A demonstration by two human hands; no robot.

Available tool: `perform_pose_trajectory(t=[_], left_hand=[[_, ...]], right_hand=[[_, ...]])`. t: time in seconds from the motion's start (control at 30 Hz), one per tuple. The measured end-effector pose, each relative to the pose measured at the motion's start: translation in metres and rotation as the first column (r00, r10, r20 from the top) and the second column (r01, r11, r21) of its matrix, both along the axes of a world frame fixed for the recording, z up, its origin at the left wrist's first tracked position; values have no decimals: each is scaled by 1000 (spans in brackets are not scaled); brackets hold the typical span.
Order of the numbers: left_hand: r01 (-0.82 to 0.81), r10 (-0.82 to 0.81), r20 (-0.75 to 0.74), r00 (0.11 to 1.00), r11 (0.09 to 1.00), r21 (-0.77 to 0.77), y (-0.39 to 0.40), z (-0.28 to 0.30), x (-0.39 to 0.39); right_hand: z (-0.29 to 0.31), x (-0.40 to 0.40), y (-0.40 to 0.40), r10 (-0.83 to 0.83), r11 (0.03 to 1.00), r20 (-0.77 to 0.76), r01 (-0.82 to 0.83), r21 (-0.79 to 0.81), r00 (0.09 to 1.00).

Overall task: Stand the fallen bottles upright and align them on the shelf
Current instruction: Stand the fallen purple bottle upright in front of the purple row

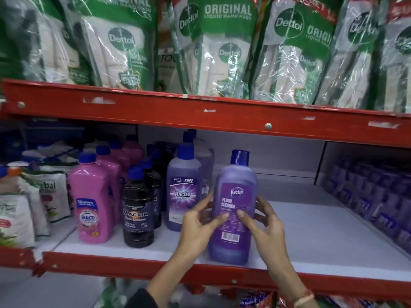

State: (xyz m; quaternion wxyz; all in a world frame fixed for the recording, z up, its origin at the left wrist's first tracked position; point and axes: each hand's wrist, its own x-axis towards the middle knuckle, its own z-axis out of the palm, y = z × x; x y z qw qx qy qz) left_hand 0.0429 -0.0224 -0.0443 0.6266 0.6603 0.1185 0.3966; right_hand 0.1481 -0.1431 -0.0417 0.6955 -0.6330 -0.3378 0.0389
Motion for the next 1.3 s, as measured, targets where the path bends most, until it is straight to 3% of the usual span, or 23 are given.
perform_pose_trajectory(t=[0.17,0.33,0.4,0.53,0.6,0.7,0.8,0.93,1.07,1.17,1.3], left_hand=[[-92,90,119,989,996,4,28,-8,-49],[-145,144,122,982,989,7,42,-19,-69],[-159,156,99,983,987,21,43,-23,-70],[-170,171,85,982,985,-15,43,-27,-68],[-185,188,97,977,982,-43,45,-28,-69],[-175,179,102,979,984,-47,46,-33,-70],[-127,128,82,988,992,-19,46,-35,-71],[-12,13,-29,999,999,53,44,-28,-70],[55,-40,-128,991,992,115,42,-27,-67],[19,-7,-87,996,990,136,43,-30,-70],[-197,214,-55,975,955,224,38,-37,-73]], right_hand=[[-8,-39,36,166,980,47,-170,104,985],[-16,-54,55,202,967,83,-213,141,976],[-18,-56,56,150,975,101,-165,152,983],[-33,-66,53,-141,983,194,114,141,971],[-40,-72,53,-184,979,220,159,126,958],[-39,-73,52,-60,996,186,47,72,981],[-27,-61,46,151,987,184,-138,-81,971],[-21,-43,43,367,909,187,-308,-282,911],[-25,-31,46,584,782,-27,-572,-249,811],[-26,-27,43,567,799,-22,-557,-226,823],[-31,-25,44,377,917,45,-365,-162,925]])
